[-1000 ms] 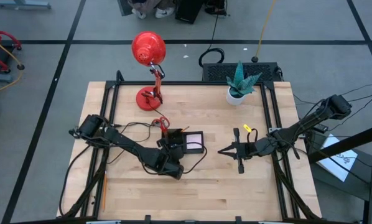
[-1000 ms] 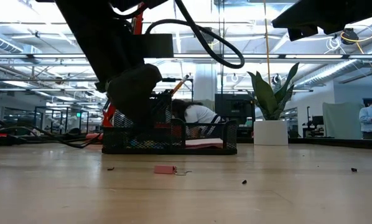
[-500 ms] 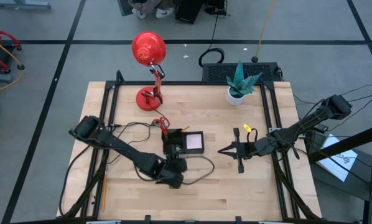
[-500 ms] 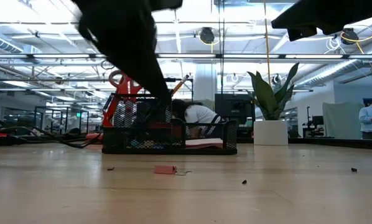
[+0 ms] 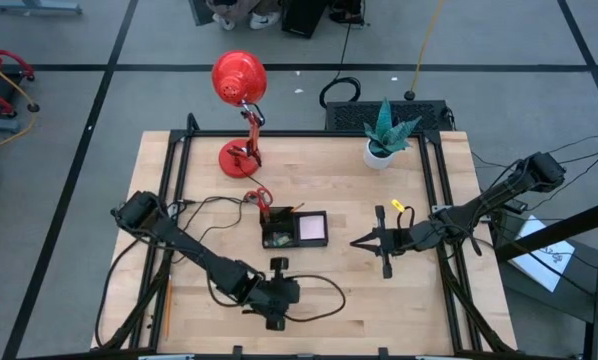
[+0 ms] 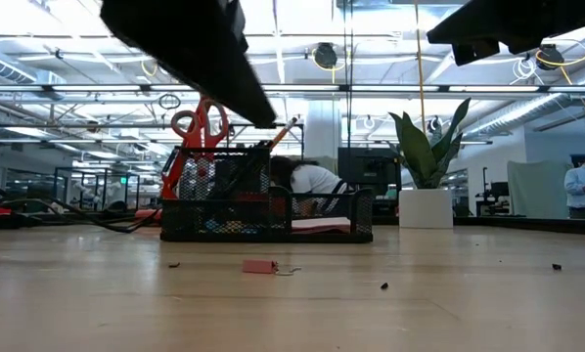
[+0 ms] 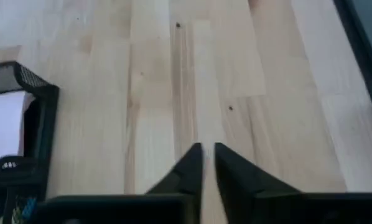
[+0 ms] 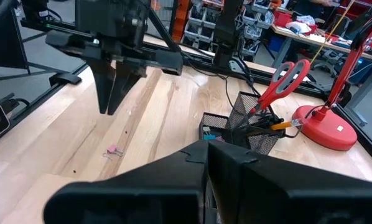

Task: Pick and place office supplies into organizer
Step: Put the pink binder clip into the black desk organizer

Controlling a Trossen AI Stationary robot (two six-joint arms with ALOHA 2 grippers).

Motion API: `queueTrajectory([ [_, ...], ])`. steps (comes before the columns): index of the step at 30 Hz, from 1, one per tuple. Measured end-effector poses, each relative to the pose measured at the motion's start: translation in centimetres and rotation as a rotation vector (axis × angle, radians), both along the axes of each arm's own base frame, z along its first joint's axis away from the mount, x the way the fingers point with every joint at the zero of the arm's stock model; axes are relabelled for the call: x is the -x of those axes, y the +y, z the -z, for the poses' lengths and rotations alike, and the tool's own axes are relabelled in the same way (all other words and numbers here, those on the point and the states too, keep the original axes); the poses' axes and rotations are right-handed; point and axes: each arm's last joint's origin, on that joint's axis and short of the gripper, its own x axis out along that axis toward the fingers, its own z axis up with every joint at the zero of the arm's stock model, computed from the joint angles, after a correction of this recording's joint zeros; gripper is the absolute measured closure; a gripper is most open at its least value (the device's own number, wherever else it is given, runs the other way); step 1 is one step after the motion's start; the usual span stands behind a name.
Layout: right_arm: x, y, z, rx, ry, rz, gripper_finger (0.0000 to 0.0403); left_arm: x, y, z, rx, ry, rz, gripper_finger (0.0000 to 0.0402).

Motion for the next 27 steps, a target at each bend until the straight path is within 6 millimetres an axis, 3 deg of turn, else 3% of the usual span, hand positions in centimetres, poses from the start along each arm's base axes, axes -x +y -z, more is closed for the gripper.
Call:
queueTrajectory([
  [3, 0.0, 0.0, 0.0, -0.001, -0.002, 0.0, 0.0399, 0.5, -0.4, 0.1, -0.029, 0.012, 0.011, 0.0393],
  [11, 0.0, 0.2, -0.3, -0.02, -0.024, -0.054, 0.04, 1.3, -1.8, 0.8, -0.179, -0.147, 0.042, 0.0397],
  [15, 0.1, 0.5, -0.3, -0.002, -0.029, -0.074, 0.0401, 1.6, -1.5, 2.6, -0.048, -0.217, 0.029, 0.0395],
  [19, 0.2, 0.7, -0.3, 0.012, -0.033, -0.088, 0.0402, 2.6, -0.7, 4.5, 0.042, -0.173, -0.075, 0.0398],
  [27, 0.2, 0.7, -0.4, 0.02, -0.038, -0.089, 0.0402, 2.5, -0.3, 4.7, 0.201, -0.137, -0.173, 0.0395],
])
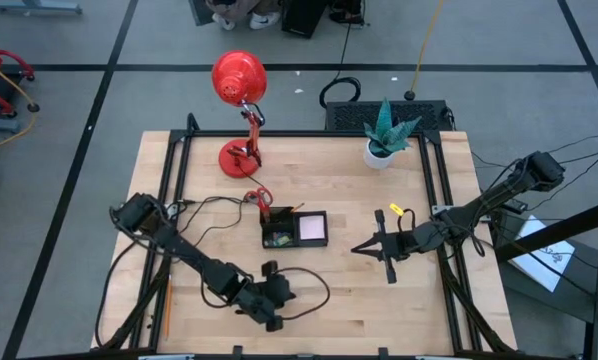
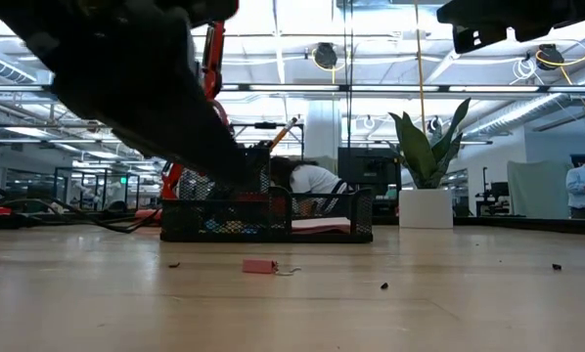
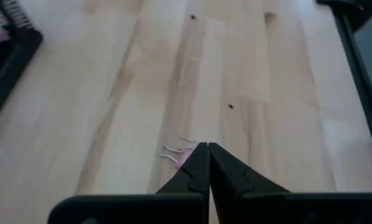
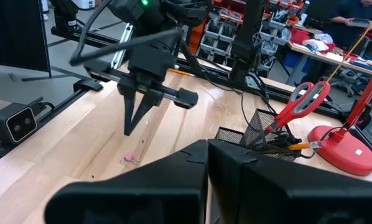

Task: Pick and place office supplies into organizer
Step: Put the pink binder clip into the black desk organizer

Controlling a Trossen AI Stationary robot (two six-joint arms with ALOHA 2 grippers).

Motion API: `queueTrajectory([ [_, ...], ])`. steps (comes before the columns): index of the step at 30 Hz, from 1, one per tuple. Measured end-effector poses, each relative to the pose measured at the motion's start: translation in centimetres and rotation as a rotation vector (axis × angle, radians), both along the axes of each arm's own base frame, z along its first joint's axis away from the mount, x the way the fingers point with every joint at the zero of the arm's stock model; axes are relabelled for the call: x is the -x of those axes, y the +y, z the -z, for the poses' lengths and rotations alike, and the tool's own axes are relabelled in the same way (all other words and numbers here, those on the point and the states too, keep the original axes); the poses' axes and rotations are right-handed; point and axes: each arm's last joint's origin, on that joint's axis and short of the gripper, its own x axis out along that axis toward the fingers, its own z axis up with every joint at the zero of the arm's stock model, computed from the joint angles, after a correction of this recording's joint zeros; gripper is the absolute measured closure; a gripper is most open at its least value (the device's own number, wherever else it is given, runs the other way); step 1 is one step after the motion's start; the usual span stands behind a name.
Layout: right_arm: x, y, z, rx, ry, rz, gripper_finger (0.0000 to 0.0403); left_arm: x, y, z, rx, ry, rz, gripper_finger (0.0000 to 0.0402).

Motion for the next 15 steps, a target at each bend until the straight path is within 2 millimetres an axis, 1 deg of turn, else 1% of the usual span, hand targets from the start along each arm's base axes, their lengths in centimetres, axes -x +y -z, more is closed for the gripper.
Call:
queueTrajectory([
  [2, 0.0, 0.0, 0.0, -0.002, 0.0, 0.0, 0.0401, -0.04, 0.05, 0.0, 0.031, 0.001, -0.028, 0.0387],
  [5, 0.0, 0.0, 0.0, -0.004, 0.001, 0.001, 0.0402, 0.1, 0.06, 0.11, 0.09, 0.02, -0.088, 0.0358],
  [9, 0.0, 0.0, 0.0, -0.007, 0.001, 0.002, 0.0401, 0.34, 0.39, 0.44, 0.134, 0.062, -0.169, 0.0297],
  [15, 0.0, 0.0, 0.0, -0.009, 0.001, 0.003, 0.0401, 0.06, 0.65, 0.82, 0.188, 0.08, -0.208, 0.0199],
])
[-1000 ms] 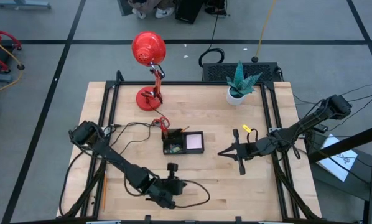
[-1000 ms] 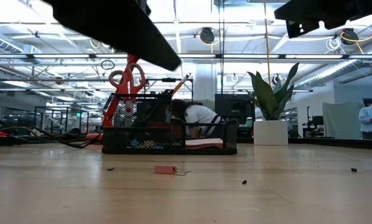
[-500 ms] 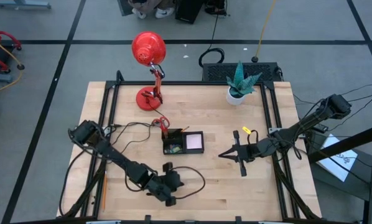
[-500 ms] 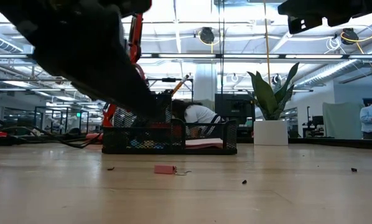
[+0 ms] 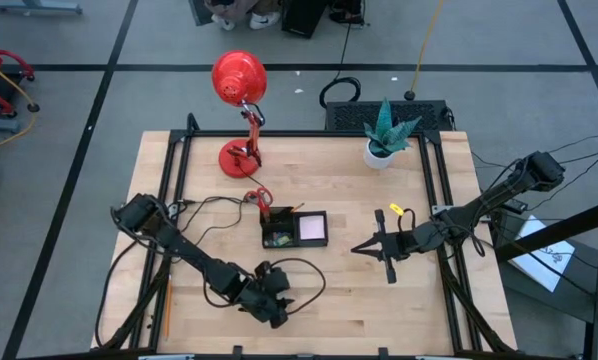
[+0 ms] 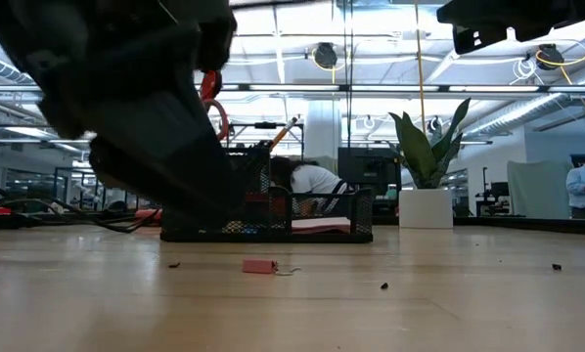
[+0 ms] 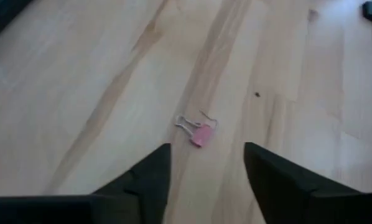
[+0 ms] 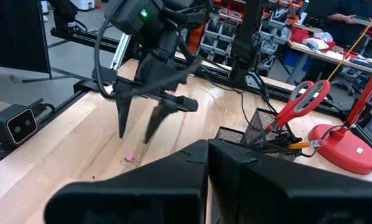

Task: Pick and place office supplies into organizer
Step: Put the pink binder clip into the black desk organizer

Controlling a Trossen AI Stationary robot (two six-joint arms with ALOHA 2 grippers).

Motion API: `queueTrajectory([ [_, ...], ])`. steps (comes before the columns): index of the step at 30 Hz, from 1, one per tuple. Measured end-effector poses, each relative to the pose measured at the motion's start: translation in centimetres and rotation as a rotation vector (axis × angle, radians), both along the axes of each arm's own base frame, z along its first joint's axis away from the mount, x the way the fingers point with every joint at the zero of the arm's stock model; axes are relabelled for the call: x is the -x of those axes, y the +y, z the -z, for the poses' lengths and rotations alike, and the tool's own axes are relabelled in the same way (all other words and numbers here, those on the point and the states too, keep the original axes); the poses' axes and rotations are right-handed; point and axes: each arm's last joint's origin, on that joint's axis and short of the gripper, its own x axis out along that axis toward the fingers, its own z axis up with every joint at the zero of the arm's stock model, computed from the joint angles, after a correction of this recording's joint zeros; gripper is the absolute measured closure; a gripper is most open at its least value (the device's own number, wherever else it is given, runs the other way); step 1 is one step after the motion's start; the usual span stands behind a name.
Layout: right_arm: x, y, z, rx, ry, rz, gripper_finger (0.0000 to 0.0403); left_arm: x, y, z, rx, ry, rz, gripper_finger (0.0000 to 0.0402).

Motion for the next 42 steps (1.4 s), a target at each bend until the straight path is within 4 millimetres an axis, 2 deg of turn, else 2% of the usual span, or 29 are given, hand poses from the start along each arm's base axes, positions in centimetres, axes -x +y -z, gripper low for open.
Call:
queueTrajectory([
  [5, 0.0, 0.0, 0.0, -0.003, -0.002, 0.001, 0.0402, -0.4, 0.3, 1.3, 0.004, 0.034, 0.007, 0.015],
  [10, 0.0, 0.0, -0.1, -0.007, -0.009, 0.001, 0.0401, -1.1, 0.0, 2.9, 0.014, 0.031, 0.026, 0.0139],
  [16, 0.0, 0.0, -0.1, -0.007, -0.01, 0.002, 0.0401, -1.3, -0.2, 4.0, 0.007, 0.02, 0.037, 0.0154],
  [30, 0.0, 0.0, -0.1, -0.007, -0.009, 0.002, 0.0402, -0.8, -0.5, 4.3, -0.242, 0.002, 0.176, 0.0217],
  [42, 0.0, 0.0, -0.1, -0.011, -0.008, 0.002, 0.0401, -0.8, -0.3, 4.7, -0.311, 0.012, 0.179, 0.0242],
])
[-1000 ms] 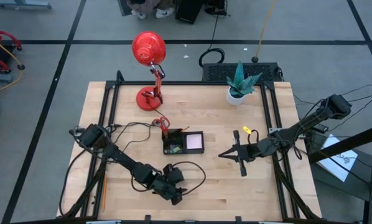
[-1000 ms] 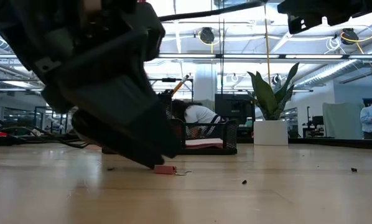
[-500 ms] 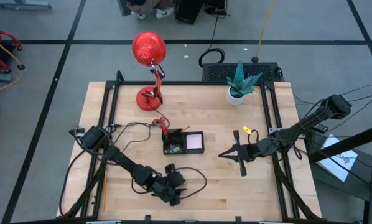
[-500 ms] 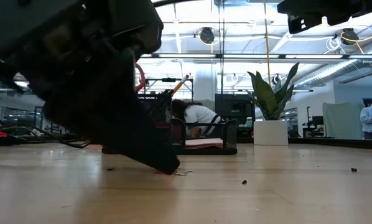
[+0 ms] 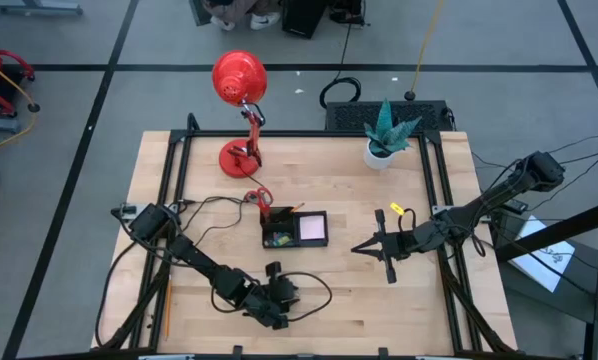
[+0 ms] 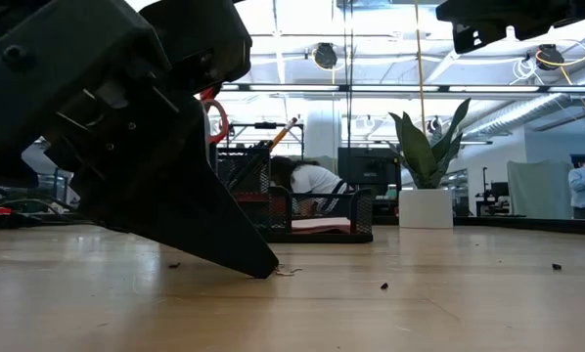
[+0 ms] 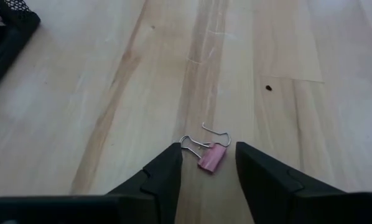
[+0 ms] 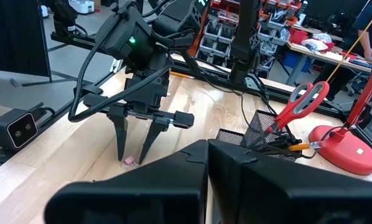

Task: Pick and place office supplies into organizer
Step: Put the pink binder clip into the black desk organizer

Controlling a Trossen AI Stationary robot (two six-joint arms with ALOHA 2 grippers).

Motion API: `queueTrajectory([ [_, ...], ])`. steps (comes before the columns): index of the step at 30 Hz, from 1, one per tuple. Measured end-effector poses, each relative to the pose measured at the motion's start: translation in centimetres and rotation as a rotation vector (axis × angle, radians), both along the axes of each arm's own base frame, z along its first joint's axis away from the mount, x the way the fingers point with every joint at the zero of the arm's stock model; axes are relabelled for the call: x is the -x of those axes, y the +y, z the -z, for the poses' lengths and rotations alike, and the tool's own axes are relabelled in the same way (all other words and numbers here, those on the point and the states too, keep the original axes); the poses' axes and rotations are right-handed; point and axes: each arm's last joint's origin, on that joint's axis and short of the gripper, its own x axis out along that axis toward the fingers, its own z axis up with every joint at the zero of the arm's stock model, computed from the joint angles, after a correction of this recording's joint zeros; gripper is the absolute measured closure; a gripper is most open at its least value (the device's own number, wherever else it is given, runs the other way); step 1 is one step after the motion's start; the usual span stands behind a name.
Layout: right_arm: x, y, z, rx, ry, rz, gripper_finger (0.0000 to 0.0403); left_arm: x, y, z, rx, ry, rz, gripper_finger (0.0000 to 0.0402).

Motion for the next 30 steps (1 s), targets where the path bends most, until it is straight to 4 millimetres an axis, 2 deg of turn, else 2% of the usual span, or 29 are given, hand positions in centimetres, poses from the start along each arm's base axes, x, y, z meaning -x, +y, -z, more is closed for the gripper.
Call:
queueTrajectory([
  [6, 0.0, 0.0, 0.0, -0.005, 0.001, 0.001, 0.0401, -0.1, -0.1, 1.8, -0.004, 0.014, -0.016, 0.0262],
  [17, 0.0, 0.0, 0.0, -0.005, 0.001, 0.001, 0.0402, -0.3, -0.4, 1.8, -0.002, -0.002, 0.042, 0.0363],
  [20, 0.0, 0.0, 0.0, -0.004, 0.001, 0.001, 0.0401, -0.3, -0.6, 1.7, -0.019, -0.012, 0.07, 0.0366],
  [23, 0.0, 0.0, 0.0, -0.004, 0.001, 0.001, 0.0401, -0.4, -0.7, 1.2, -0.035, -0.03, 0.121, 0.0366],
  [30, 0.0, 0.0, 0.0, -0.003, 0.002, 0.001, 0.0401, 0.2, -0.3, -1.9, -0.128, -0.038, 0.162, 0.0356],
])
